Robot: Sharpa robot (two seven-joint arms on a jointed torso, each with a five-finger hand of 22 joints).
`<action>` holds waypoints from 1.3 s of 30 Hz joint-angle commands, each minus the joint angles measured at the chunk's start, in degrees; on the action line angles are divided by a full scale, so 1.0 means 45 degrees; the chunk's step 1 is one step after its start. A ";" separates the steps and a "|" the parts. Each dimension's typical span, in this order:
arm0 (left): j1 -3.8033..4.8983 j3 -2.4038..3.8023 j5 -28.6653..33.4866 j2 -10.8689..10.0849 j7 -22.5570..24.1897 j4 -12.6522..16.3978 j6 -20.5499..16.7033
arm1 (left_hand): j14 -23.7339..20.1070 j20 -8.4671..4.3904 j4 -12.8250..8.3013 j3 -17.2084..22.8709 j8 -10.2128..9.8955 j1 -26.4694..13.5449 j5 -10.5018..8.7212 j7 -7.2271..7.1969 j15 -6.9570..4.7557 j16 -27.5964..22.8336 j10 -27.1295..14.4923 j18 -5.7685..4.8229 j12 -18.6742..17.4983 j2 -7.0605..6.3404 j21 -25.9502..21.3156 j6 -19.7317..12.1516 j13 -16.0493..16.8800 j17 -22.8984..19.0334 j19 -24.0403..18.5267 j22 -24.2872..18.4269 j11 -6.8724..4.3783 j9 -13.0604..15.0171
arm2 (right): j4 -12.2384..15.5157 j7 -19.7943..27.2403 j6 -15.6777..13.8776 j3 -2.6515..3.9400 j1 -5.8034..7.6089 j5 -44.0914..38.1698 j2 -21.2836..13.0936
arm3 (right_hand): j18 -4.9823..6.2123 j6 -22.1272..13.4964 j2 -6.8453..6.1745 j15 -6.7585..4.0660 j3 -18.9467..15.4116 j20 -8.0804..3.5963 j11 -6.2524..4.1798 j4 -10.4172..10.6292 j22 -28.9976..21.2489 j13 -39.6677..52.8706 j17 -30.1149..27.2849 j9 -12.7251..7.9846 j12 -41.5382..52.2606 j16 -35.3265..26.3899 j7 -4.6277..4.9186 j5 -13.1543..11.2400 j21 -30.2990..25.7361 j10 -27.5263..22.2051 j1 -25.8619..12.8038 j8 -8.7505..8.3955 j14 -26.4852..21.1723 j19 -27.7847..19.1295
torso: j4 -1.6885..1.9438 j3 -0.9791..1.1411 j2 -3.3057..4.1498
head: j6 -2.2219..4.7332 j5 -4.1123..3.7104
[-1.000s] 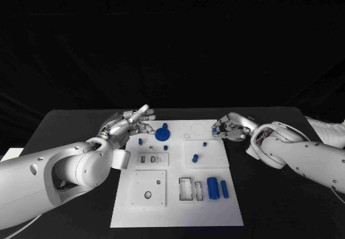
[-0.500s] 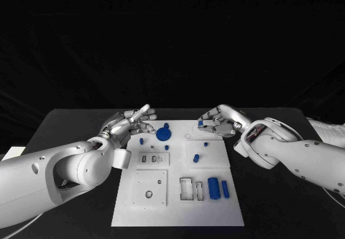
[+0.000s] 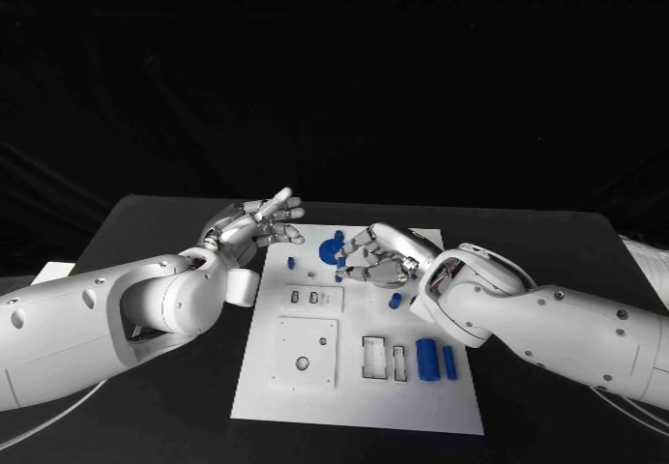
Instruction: Assemble the parts on the task board
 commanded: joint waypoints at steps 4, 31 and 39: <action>0.0015 0.0007 0.0351 -0.0123 0.0232 -0.0299 0.0314 | -0.0098 0.0020 -0.0075 0.0018 -0.0048 0.0005 -0.0052 0.0041 0.0009 -0.0053 -0.0016 0.0129 -0.0054 0.0108 0.0048 -0.0006 -0.0021 0.0013 -0.0109 0.0015 0.0052 -0.0017 | -0.0360 -0.0609 0.0677 -0.0099 -0.0367 -0.1482 0.0621 | -0.0139 0.0196 0.0016 -0.0079 -0.0012 -0.0109 -0.0062 0.0085 0.1800 0.2036 0.2443 0.0014 -0.0098 0.0032 -0.0084 -0.0011 0.0070 0.0318 -0.0164 0.0052 0.1129 0.0595 | 0.0138 -0.0116 -0.0060 | -0.0209 0.0170; 0.0021 0.0009 0.0235 -0.0190 0.0204 -0.0173 0.0426 | -0.1444 0.0500 -0.0432 -0.0162 -0.0071 -0.0029 -0.0050 0.0230 0.0467 -0.2378 -0.0419 0.0126 -0.0088 0.0263 -0.1448 -0.0163 -0.0098 -0.0852 -0.1601 -0.0918 0.0329 -0.0014 | -0.0959 -0.1710 0.1473 -0.0194 -0.0537 -0.3019 0.1465 | -0.0136 0.0176 -0.0065 -0.0082 -0.0037 -0.0112 -0.0061 0.0091 0.1785 0.2016 0.2414 0.0007 -0.0133 0.0015 -0.0079 -0.0015 0.0062 0.0299 -0.0256 0.0027 0.1122 0.0589 | 0.0077 -0.0080 -0.0055 | -0.0579 0.0593; 0.0021 0.0009 0.0234 -0.0188 0.0206 -0.0129 0.0461 | -0.1432 0.0504 -0.0435 -0.0163 -0.0071 -0.0030 -0.0049 0.0232 0.0467 -0.2395 -0.0421 0.0129 -0.0087 0.0269 -0.1458 -0.0165 -0.0098 -0.0862 -0.1597 -0.0928 0.0331 -0.0014 | -0.1082 -0.1828 0.1816 -0.0223 -0.0534 -0.3091 0.1556 | -0.0135 0.0178 -0.0105 -0.0081 -0.0056 -0.0113 -0.0059 0.0108 0.1782 0.2025 0.2405 0.0005 -0.0124 0.0009 -0.0076 -0.0052 0.0060 0.0306 -0.0328 0.0020 0.1120 0.0588 | 0.0092 -0.0085 -0.0057 | -0.0598 0.0576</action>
